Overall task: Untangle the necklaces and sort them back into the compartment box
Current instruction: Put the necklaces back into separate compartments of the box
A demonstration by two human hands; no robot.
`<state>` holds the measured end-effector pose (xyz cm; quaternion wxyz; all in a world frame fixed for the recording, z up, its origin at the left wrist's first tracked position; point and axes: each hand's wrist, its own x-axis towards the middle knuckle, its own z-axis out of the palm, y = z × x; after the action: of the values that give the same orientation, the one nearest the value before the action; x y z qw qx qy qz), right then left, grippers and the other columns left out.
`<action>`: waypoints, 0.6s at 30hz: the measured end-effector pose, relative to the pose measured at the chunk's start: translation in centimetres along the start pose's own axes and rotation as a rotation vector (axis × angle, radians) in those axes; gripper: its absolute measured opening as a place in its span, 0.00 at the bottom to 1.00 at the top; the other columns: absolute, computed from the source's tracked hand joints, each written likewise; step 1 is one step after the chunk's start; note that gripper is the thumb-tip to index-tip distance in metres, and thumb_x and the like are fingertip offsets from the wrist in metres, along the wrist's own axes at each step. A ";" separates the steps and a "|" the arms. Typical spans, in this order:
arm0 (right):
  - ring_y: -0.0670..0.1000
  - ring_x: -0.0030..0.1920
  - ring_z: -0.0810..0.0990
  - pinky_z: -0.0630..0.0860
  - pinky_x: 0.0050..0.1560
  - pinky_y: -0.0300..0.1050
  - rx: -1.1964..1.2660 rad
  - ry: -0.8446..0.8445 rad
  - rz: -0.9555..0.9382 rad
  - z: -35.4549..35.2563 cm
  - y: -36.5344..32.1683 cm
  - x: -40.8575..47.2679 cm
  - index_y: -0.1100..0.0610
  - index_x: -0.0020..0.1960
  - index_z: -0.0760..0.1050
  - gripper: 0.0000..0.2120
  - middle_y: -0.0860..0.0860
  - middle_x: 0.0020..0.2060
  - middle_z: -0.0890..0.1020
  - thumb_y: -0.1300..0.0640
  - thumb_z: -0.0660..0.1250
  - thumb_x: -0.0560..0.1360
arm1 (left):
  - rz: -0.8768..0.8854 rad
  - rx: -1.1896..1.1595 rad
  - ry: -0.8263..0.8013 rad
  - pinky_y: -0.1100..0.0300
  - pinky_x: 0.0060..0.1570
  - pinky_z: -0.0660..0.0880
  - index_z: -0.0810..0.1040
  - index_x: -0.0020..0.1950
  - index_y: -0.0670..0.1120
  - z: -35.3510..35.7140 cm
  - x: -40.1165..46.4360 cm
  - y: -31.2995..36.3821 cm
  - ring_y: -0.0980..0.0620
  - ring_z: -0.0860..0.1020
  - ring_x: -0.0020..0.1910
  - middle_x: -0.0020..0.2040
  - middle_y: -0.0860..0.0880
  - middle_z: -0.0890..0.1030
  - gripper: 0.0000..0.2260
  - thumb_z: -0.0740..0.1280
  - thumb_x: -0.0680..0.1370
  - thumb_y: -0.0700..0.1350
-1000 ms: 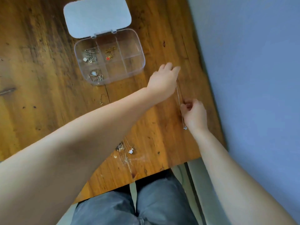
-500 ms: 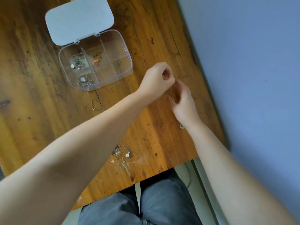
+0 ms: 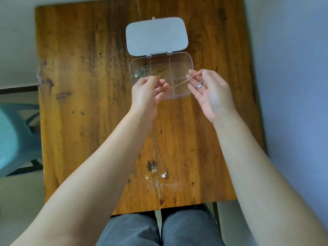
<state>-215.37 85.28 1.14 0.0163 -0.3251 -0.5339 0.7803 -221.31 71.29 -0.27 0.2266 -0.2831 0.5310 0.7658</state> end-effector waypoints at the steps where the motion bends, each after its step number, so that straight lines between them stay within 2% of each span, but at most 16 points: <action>1: 0.52 0.56 0.81 0.76 0.62 0.47 -0.061 -0.015 0.020 1.3 0.3 0.6 0.56 0.47 0.74 0.08 0.56 0.54 0.81 0.59 0.58 0.81 | 0.013 0.040 0.003 0.52 0.48 0.81 0.76 0.49 0.39 0.0 0.2 -0.1 0.49 0.84 0.39 0.39 0.44 0.82 0.04 0.62 0.77 0.35; 4: 0.53 0.55 0.81 0.77 0.60 0.50 -0.307 -0.012 0.077 4.1 1.2 1.9 0.56 0.44 0.75 0.10 0.57 0.51 0.81 0.61 0.58 0.81 | 0.028 0.218 0.003 0.56 0.50 0.80 0.77 0.57 0.38 0.0 0.6 -0.4 0.48 0.83 0.47 0.49 0.40 0.83 0.09 0.62 0.79 0.36; 7: 0.52 0.55 0.80 0.79 0.58 0.48 -0.541 0.000 0.085 4.6 2.0 2.6 0.58 0.54 0.77 0.10 0.54 0.52 0.80 0.58 0.58 0.81 | 0.009 0.395 -0.038 0.56 0.53 0.79 0.76 0.61 0.39 -0.4 1.1 0.1 0.50 0.81 0.50 0.51 0.43 0.81 0.13 0.59 0.79 0.36; 9: 0.50 0.53 0.80 0.79 0.55 0.46 -0.619 -0.009 0.076 4.2 2.4 2.3 0.58 0.61 0.75 0.13 0.50 0.49 0.79 0.57 0.58 0.81 | 0.037 0.511 -0.077 0.56 0.51 0.80 0.78 0.57 0.41 -1.4 1.2 1.0 0.50 0.80 0.47 0.47 0.44 0.80 0.12 0.58 0.78 0.37; 12: 0.46 0.51 0.80 0.79 0.52 0.39 -0.637 0.015 -0.020 2.6 2.6 0.6 0.58 0.62 0.74 0.13 0.47 0.49 0.79 0.58 0.57 0.81 | 0.172 0.645 -0.106 0.60 0.40 0.80 0.80 0.45 0.45 -4.0 0.4 1.9 0.50 0.82 0.43 0.43 0.46 0.83 0.11 0.57 0.77 0.37; 13: 0.44 0.50 0.81 0.80 0.49 0.38 -0.643 0.019 -0.038 1.9 2.9 -0.3 0.57 0.61 0.75 0.12 0.46 0.48 0.80 0.59 0.57 0.81 | 0.234 0.744 -0.120 0.58 0.41 0.80 0.79 0.44 0.46 -5.1 0.2 1.7 0.50 0.82 0.42 0.41 0.46 0.83 0.11 0.58 0.77 0.37; 15: 0.44 0.47 0.82 0.79 0.42 0.36 -0.678 0.006 0.001 0.1 4.4 -2.6 0.55 0.56 0.76 0.10 0.47 0.46 0.82 0.60 0.57 0.80 | 0.381 1.095 -0.191 0.53 0.45 0.79 0.80 0.47 0.45 -7.5 0.0 0.5 0.47 0.81 0.44 0.43 0.46 0.82 0.09 0.59 0.77 0.38; 18: 0.46 0.44 0.82 0.74 0.37 0.35 -0.802 -0.033 0.163 -2.1 8.8 -7.4 0.52 0.52 0.76 0.08 0.49 0.45 0.83 0.60 0.59 0.79 | 0.609 1.714 -0.349 0.49 0.51 0.74 0.74 0.62 0.43 -10.3 0.2 -2.2 0.42 0.73 0.55 0.55 0.43 0.76 0.13 0.61 0.78 0.41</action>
<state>-205.62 80.53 -3.10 -0.1820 -0.3345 -0.7685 0.5142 -218.04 62.31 -4.70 0.2241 0.2524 0.9259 0.1697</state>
